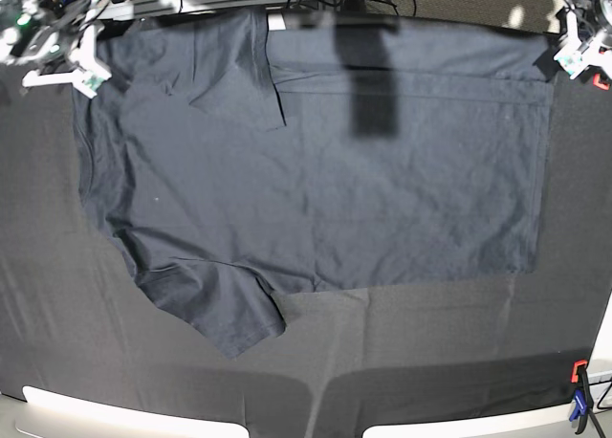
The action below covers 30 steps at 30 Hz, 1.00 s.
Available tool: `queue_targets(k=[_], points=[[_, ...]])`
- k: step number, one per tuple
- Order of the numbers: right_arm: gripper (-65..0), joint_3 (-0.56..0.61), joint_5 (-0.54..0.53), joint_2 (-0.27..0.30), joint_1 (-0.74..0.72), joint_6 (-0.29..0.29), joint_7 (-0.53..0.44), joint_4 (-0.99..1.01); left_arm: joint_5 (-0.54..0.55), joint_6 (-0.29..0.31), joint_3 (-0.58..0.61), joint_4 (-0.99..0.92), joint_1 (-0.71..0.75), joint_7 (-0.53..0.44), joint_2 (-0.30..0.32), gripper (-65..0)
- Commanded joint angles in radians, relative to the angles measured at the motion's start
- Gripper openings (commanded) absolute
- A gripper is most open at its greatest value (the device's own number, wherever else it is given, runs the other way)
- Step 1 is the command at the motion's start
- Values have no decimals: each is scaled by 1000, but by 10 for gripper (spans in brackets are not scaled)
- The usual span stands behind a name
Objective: Layout the t-shirt on the table in an organized manner, then fold the t-shirt properly
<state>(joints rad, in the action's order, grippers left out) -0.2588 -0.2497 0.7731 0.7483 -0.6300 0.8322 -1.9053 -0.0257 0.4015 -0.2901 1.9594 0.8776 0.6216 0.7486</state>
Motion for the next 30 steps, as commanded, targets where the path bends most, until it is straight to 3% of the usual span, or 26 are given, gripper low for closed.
queue_targets(k=[1,5,8,10,13,16,20,24,30], points=[[-462,-35,-32,19,0,-17,-5,-34,-7,-8,-12,13,5,19,17,-383],[-462,-158,-156,19,0,-25,-17,-103,-6,-9,-12,19,4,35,17,-383],[-462,-233,-202,19,-18,-4,-119,-109,3,-16,-20,32,-3,-19,16,-383],[-462,-242,-204,19,-51,36,-126,-101,64,-61,-45,33,-12,-100,16,-383],[-461,-237,-208,13,-119,45,-138,-58,188,-85,-71,30,-78,-145,11,-383],[-421,-237,-262,-11,-210,44,-148,16,270,-85,-70,11,-206,-144,-12,-383],[-341,-237,-320,-64,-361,43,-173,132,369,-80,-70,-90,-412,-145,-94,-383],[-340,-236,-381,-114,-510,42,-175,199,442,-44,-69,-270,-628,-144,-175,-383],[-340,-232,-385,-159,-635,43,-45,209,492,-5,-68,-537,-919,-52,-233,-383]])
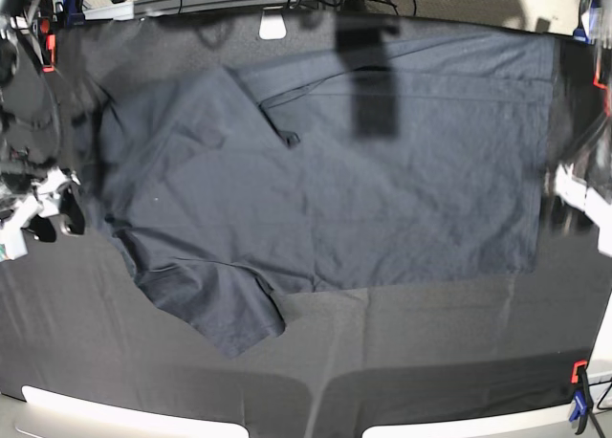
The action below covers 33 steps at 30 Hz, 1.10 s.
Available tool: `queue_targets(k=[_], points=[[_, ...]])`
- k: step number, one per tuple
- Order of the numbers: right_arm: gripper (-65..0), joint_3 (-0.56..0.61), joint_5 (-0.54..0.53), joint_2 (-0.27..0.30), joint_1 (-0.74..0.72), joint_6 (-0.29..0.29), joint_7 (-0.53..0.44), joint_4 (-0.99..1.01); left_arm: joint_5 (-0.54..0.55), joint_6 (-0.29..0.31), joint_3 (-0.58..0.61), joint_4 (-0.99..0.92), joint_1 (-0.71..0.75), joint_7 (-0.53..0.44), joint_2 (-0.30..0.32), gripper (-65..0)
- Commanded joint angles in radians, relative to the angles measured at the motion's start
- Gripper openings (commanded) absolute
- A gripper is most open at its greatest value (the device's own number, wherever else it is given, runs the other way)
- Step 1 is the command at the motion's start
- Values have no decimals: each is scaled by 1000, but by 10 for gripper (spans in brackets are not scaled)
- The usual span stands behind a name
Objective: Layout the t-shirt on the table in an organized manner, then fold the t-shirt properly
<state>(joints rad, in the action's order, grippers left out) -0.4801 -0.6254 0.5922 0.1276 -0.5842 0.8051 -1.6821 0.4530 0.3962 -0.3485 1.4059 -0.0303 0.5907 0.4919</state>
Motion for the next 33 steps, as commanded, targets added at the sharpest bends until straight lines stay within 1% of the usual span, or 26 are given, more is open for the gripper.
queue_targets(k=[1,5,9,12,13,14,15,16,20,23,27,29,31,33], points=[[-340,-10,-9,21,-15,-3,-23,-14,22,4,-10,-21,-45,-22,24,-383],[-340,-10,-10,20,-17,-3,-31,-14,31,5,-10,-140,-143,-20,23,-383],[-340,-11,-17,21,-16,-3,-12,-18,51,12,-10,-192,-172,-3,23,-383],[-340,-15,-74,23,-15,-13,91,-55,54,27,-10,-192,-169,7,24,-383],[-340,-21,-109,23,-12,-43,139,-84,54,27,-10,-192,-169,16,24,-383],[-340,-27,-149,23,-7,-97,184,-118,54,27,-10,-192,-169,16,24,-383],[-340,-35,-188,23,3,-114,228,-156,54,27,-10,-192,-169,16,23,-383],[-340,-48,-219,23,27,-114,256,-197,54,27,-10,-192,-169,17,24,-383],[-340,-134,-234,14,186,-114,262,-354,54,27,-10,-192,-169,19,24,-383],[-340,-244,-307,14,296,-114,265,-445,54,27,-10,-192,-169,15,24,-383],[-340,-384,-398,14,404,-114,289,-534,54,27,-10,-192,-169,15,24,-383],[-340,-430,-411,11,447,-114,298,-581,54,28,-10,-192,-169,15,23,-383],[-340,-466,-411,-8,485,-114,299,-639,54,28,-10,-192,-169,14,23,-383],[-340,-492,-411,-47,518,-114,298,-674,54,30,-10,-192,-169,11,18,-383]])
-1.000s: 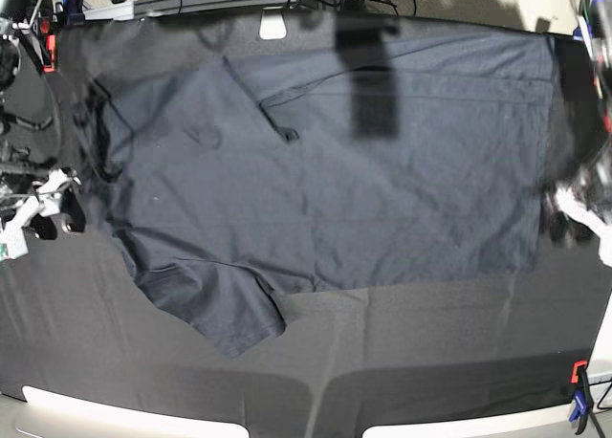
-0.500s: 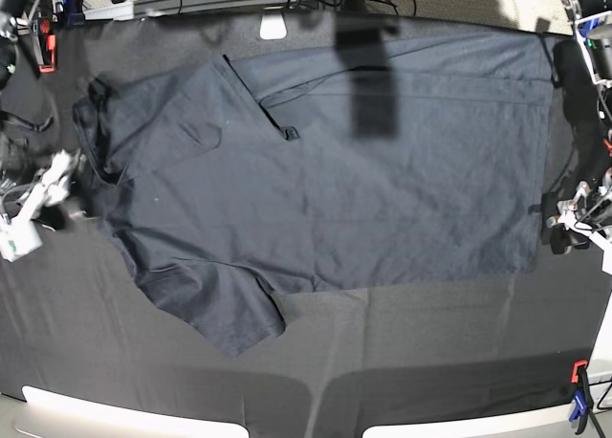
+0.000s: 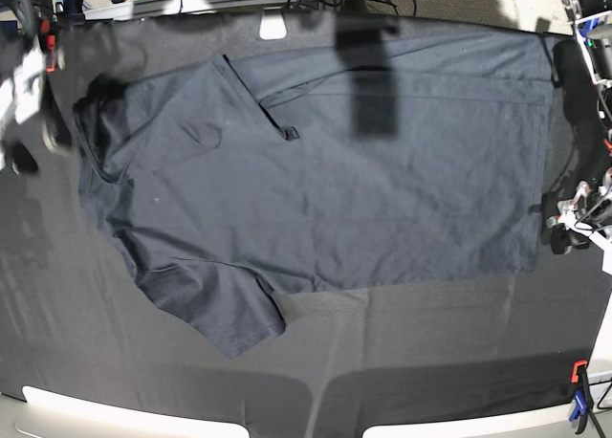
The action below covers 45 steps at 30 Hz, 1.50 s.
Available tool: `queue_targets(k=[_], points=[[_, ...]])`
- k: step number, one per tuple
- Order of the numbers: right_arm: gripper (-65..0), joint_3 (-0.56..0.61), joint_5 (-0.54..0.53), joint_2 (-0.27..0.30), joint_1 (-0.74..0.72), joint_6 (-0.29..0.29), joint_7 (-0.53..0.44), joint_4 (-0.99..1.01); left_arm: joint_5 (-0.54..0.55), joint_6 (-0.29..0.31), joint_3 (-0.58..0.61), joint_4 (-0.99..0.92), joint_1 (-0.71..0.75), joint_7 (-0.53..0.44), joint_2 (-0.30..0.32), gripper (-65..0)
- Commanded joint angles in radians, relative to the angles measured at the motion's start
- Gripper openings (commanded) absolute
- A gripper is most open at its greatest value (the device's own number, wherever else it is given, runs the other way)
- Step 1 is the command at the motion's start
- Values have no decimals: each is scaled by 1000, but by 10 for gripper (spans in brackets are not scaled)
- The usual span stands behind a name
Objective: Layout the t-shirt on the table in an organized manner, then fold the t-shirt properly
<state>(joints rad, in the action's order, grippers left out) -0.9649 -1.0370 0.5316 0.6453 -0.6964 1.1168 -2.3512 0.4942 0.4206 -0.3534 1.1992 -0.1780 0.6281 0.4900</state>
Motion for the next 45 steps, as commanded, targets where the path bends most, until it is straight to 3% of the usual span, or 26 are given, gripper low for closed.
queue_targets(k=[1,7,10,14,17,22,33,40,45], points=[[-340,-18,1,-10,16,-2,-15,-5,13,9,-5,15,-22,-30,17,-383],[-340,-31,46,-126,37,-2,-19,-5,12,45,-5,16,-22,-69,-26,-383],[-340,-31,72,-142,37,-2,-63,3,13,57,-5,16,-22,-76,-45,-383],[-340,-31,202,-140,37,5,-124,49,13,84,-5,16,-22,-79,-53,-383],[-340,-28,212,-128,17,34,-154,137,13,85,-5,16,-22,-79,-52,-383],[-340,28,225,-66,-67,45,-124,320,13,85,-5,16,-22,-79,-52,-383],[-340,340,258,48,-341,42,-105,679,13,85,-5,16,-22,-79,-52,-383],[-340,530,328,50,-495,42,-82,823,12,85,-5,16,-22,-79,-52,-383],[-357,632,385,47,-557,42,-12,899,11,85,-5,16,-22,-79,-52,-383]])
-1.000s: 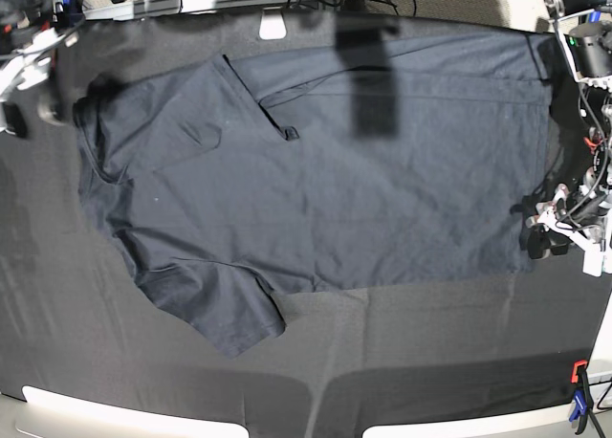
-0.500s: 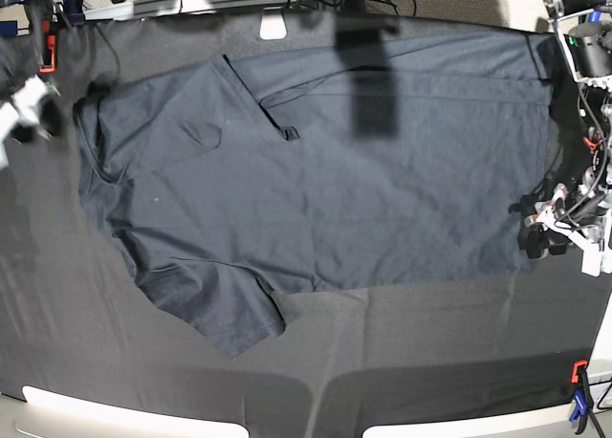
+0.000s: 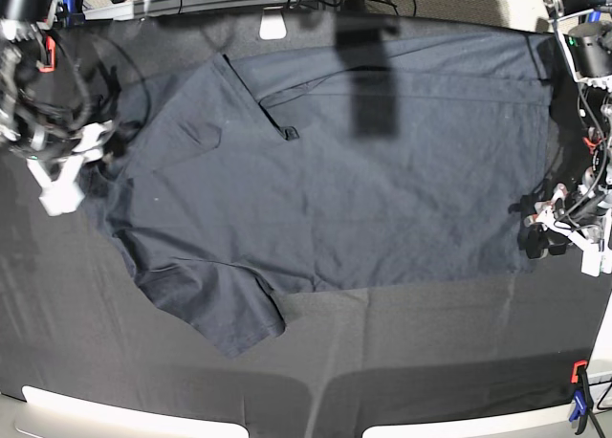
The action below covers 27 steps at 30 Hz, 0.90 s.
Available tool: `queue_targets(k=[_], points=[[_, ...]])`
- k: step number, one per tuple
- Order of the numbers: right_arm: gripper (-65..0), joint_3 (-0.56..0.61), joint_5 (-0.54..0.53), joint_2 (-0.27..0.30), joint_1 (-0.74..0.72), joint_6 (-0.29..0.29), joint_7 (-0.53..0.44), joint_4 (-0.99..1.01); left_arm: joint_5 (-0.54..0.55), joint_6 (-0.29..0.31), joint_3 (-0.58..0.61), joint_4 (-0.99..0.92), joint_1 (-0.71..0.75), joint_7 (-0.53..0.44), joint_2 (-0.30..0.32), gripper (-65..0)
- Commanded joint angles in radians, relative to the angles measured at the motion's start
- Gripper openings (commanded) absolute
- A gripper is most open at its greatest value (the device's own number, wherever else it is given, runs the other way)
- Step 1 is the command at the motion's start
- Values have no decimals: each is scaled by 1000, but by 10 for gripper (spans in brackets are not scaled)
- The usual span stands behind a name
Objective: Layout the t-shirt on the table in an organized manner, then fold the t-shirt properly
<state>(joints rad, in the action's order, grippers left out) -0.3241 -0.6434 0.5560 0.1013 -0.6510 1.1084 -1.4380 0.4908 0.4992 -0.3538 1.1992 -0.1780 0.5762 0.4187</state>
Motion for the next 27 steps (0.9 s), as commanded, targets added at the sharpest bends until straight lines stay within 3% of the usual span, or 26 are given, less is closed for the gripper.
queue_targets(k=[1,4,6,14,17,19,23,24,27], points=[[-390,0,-6,23,-18,-3,5,-12,12,6,-5,16,-22,-27,19,-383],[-575,-11,-7,23,-18,-12,6,-28,7,6,-5,16,-22,-26,19,-383],[-646,-37,-6,23,-14,-45,7,-63,8,6,-5,16,-22,-26,19,-383],[-647,-217,-48,23,174,-47,18,-341,8,6,-5,16,-22,-27,19,-383],[-646,-260,-47,23,233,-47,-37,-369,8,6,-5,16,-22,-29,19,-383],[-607,-262,-36,23,231,-47,-87,-361,8,6,-5,16,-22,-31,19,-383],[-374,-231,-8,23,191,-47,-118,-291,8,6,-5,16,-22,-31,19,-383],[-343,-219,5,23,175,-47,-126,-261,8,6,-5,16,-22,-31,19,-383],[-336,-168,12,24,98,-44,-126,-158,8,6,-5,16,-22,-31,19,-383]])
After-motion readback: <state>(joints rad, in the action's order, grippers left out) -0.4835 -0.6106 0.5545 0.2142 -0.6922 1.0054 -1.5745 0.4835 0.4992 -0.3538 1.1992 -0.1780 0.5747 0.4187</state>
